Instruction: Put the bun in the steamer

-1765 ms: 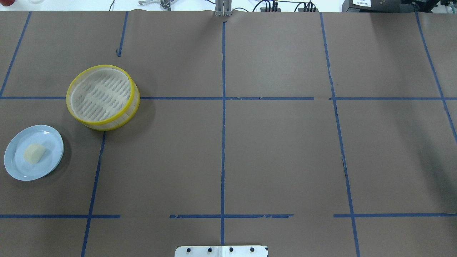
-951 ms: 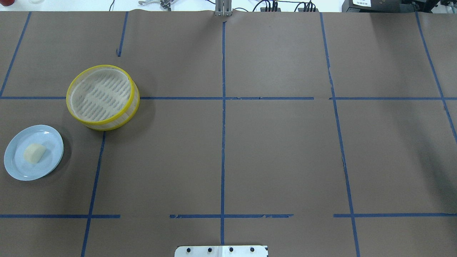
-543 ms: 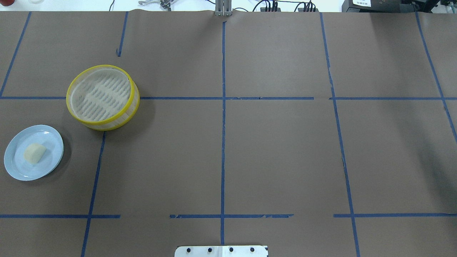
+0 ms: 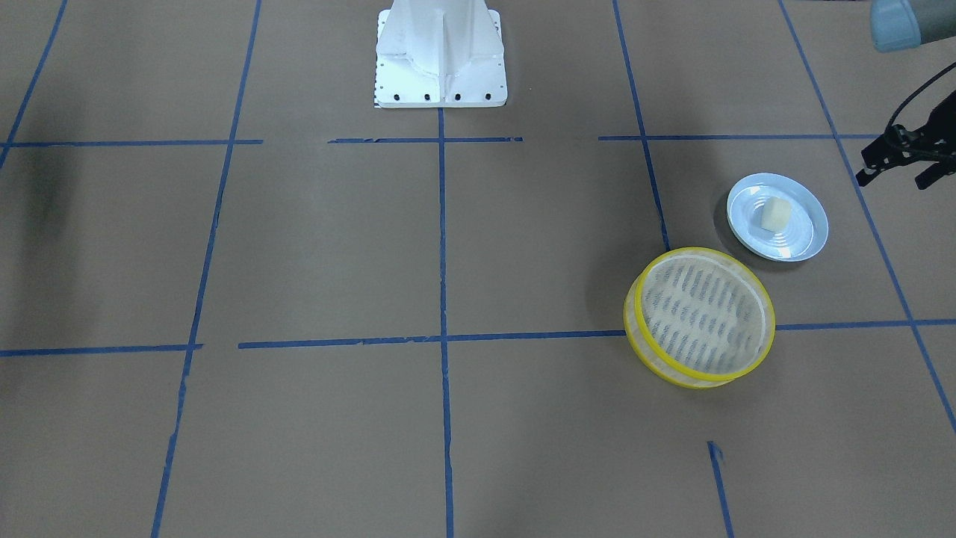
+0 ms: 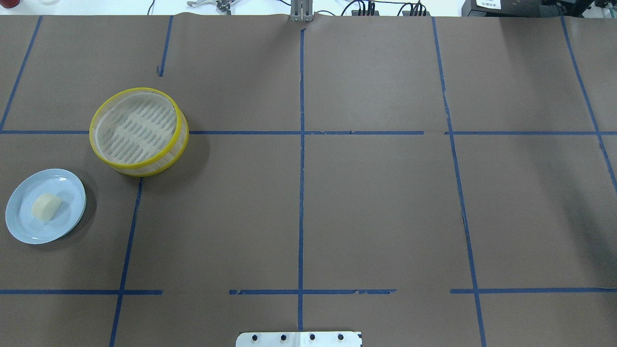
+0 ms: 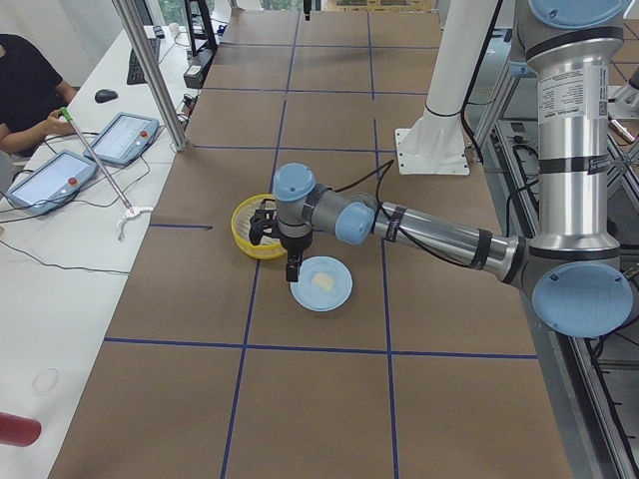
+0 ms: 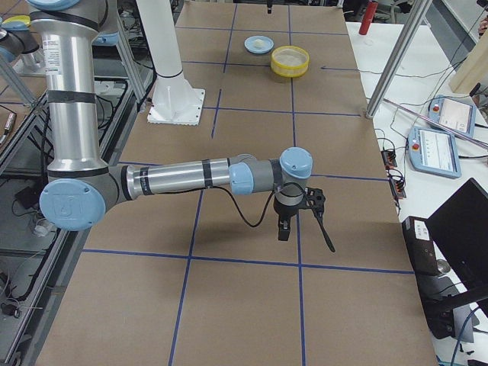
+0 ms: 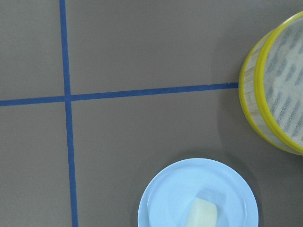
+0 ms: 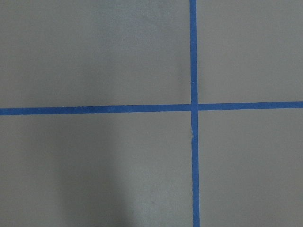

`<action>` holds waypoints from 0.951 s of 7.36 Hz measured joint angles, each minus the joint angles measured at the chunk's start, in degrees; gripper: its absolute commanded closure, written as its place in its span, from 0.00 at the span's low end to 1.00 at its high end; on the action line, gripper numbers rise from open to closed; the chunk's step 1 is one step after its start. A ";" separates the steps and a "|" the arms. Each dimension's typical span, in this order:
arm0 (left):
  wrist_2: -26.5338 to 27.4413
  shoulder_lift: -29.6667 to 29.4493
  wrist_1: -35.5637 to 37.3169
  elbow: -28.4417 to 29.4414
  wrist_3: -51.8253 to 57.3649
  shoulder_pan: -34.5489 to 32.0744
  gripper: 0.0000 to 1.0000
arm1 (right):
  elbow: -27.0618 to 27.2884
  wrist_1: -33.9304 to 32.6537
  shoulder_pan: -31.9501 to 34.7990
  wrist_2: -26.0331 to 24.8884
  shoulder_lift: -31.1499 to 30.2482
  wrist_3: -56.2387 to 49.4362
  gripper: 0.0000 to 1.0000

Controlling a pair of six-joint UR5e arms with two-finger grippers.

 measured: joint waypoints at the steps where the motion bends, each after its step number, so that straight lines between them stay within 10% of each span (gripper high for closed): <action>1: 1.70 3.22 -8.19 0.91 -5.21 3.27 0.00 | 0.00 0.00 0.00 0.00 0.00 0.00 0.00; 7: 8.70 0.36 -21.83 9.84 -25.07 18.76 0.00 | 0.00 0.00 -0.03 0.00 0.00 0.00 0.00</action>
